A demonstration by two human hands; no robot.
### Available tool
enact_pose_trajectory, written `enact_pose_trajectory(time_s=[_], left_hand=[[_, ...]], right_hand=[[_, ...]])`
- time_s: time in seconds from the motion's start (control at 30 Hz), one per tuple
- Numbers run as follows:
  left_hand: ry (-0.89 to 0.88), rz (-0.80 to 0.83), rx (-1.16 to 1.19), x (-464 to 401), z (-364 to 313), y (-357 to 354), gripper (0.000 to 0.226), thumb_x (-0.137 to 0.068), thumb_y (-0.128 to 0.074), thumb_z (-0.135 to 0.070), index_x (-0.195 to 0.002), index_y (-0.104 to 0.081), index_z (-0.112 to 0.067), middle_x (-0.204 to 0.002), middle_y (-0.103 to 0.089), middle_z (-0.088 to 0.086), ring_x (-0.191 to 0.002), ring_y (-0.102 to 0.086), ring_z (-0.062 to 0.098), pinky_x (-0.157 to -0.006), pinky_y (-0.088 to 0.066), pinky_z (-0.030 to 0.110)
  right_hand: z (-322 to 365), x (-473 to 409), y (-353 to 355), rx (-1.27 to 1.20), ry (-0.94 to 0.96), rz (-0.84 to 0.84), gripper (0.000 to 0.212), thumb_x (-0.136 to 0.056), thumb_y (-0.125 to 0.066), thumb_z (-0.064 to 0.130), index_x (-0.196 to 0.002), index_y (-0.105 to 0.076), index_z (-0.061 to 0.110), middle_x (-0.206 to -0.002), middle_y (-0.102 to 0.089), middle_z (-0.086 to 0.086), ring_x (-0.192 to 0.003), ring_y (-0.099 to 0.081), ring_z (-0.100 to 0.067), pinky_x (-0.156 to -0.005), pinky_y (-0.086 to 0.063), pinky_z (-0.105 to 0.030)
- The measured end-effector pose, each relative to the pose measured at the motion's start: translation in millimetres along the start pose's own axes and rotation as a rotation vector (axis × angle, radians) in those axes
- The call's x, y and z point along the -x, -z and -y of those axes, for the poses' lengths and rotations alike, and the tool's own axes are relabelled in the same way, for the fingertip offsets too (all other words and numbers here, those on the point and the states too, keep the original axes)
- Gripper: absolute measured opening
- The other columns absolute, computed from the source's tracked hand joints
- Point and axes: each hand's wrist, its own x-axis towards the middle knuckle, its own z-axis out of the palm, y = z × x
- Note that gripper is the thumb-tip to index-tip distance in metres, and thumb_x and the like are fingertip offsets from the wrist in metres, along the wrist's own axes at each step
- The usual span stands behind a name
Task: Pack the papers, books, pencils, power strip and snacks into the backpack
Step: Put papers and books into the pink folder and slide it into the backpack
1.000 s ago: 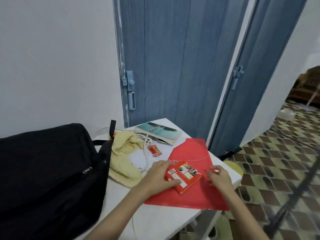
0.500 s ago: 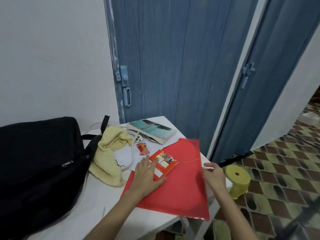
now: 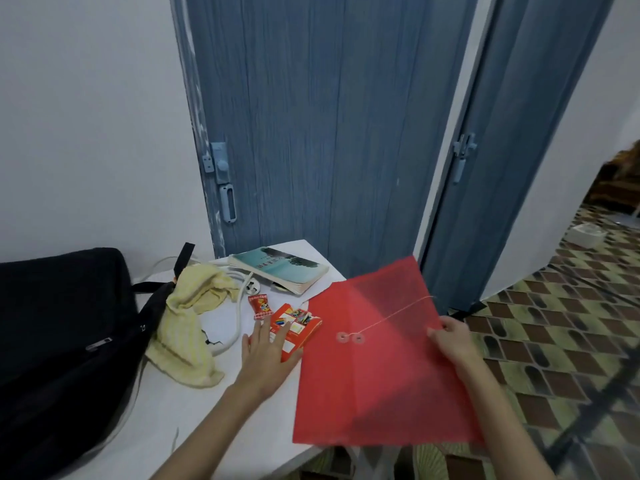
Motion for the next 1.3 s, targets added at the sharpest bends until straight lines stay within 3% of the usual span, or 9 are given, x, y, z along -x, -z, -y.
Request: enact_pose_trajectory(time_s=[0.3, 0.5, 0.63, 0.8, 0.87, 0.97, 1.03, 1.13, 1.3], left_hand=[[0.021, -0.147, 0.078, -14, -36, -2, 0.053, -0.095, -0.037, -0.048, -0.142, -0.030, -0.026, -0.157, -0.008, 0.007, -0.144, 0.004, 0.030, -0.114, 0.003, 0.050], [-0.194, -0.269, 0.483, -12, -72, 19, 0.053, -0.092, -0.044, -0.048, -0.135, -0.041, -0.016, -0.144, -0.037, 0.008, -0.133, -0.032, 0.023, -0.108, -0.032, 0.045], [-0.215, -0.254, 0.585, 2, -70, 37, 0.088, -0.070, -0.056, -0.071, -0.141, -0.029, -0.026, -0.149, -0.025, 0.002, -0.137, -0.026, 0.019, -0.111, -0.031, 0.043], [-0.088, -0.278, 0.331, 23, -39, 51, 0.108, -0.064, -0.071, -0.063, -0.147, -0.011, -0.028, -0.156, 0.001, 0.002, -0.143, -0.009, 0.023, -0.115, -0.022, 0.043], [-0.035, -0.301, 0.293, 26, -17, 49, 0.103, -0.067, -0.065, -0.066, -0.147, -0.015, -0.024, -0.156, -0.003, 0.005, -0.142, -0.012, 0.026, -0.112, -0.023, 0.042], [0.038, -0.286, 0.315, 28, 18, 45, 0.095, -0.065, -0.038, -0.074, -0.139, -0.035, -0.015, -0.147, -0.030, 0.010, -0.136, -0.028, 0.025, -0.109, -0.026, 0.036], [0.070, -0.239, 0.321, 29, 38, 37, 0.076, -0.075, -0.047, -0.064, -0.132, -0.044, -0.014, -0.140, -0.041, 0.008, -0.131, -0.036, 0.020, -0.107, -0.030, 0.031], [0.106, -0.211, 0.098, 25, 62, 26, 0.053, -0.090, -0.049, -0.048, -0.135, -0.044, -0.020, -0.151, -0.030, 0.006, -0.141, -0.020, 0.023, -0.113, -0.018, 0.034], [0.227, -0.223, -0.108, 20, 85, 38, 0.040, -0.096, -0.040, -0.035, -0.132, -0.047, -0.019, -0.150, -0.026, 0.010, -0.131, -0.029, 0.028, -0.106, -0.025, 0.037]], right_hand=[[-33, 26, 63, -0.244, -0.025, -0.583, 0.027, -0.092, -0.048, 0.000, -0.117, -0.058, -0.005, -0.116, -0.062, -0.025, -0.109, -0.056, -0.039, -0.094, -0.041, -0.039], [-32, 34, 61, -0.391, 0.105, -0.340, 0.026, -0.089, -0.052, -0.006, -0.113, -0.061, -0.001, -0.107, -0.061, -0.012, -0.095, -0.054, -0.021, -0.080, -0.041, -0.030], [-18, 40, 34, -0.352, 0.181, -0.178, 0.026, -0.087, -0.056, -0.004, -0.081, -0.064, 0.020, -0.091, -0.067, -0.013, -0.084, -0.061, -0.028, -0.078, -0.045, -0.035], [4, 47, -12, -0.354, 0.198, -0.003, 0.018, -0.089, -0.053, -0.004, -0.092, -0.063, 0.010, -0.079, -0.063, -0.004, -0.070, -0.055, -0.014, -0.062, -0.045, -0.016], [5, 43, -26, -0.326, 0.170, -0.018, 0.019, -0.089, -0.053, -0.002, -0.101, -0.065, 0.007, -0.086, -0.065, -0.009, -0.077, -0.058, -0.021, -0.071, -0.046, -0.028], [-4, 37, -35, -0.303, 0.067, -0.149, 0.024, -0.091, -0.051, 0.001, -0.113, -0.060, -0.001, -0.105, -0.064, -0.017, -0.094, -0.057, -0.030, -0.086, -0.043, -0.037], [-12, 36, -34, -0.311, -0.008, -0.207, 0.028, -0.091, -0.050, 0.000, -0.118, -0.056, -0.006, -0.115, -0.061, -0.021, -0.105, -0.056, -0.037, -0.093, -0.041, -0.040], [-24, 36, -25, -0.300, -0.084, -0.254, 0.030, -0.090, -0.050, -0.003, -0.119, -0.054, -0.010, -0.117, -0.059, -0.029, -0.103, -0.055, -0.037, -0.094, -0.040, -0.040], [-39, 31, -10, -0.199, -0.129, -0.258, 0.036, -0.089, -0.052, -0.003, -0.124, -0.049, -0.011, -0.120, -0.055, -0.034, -0.111, -0.052, -0.044, -0.096, -0.037, -0.043]])
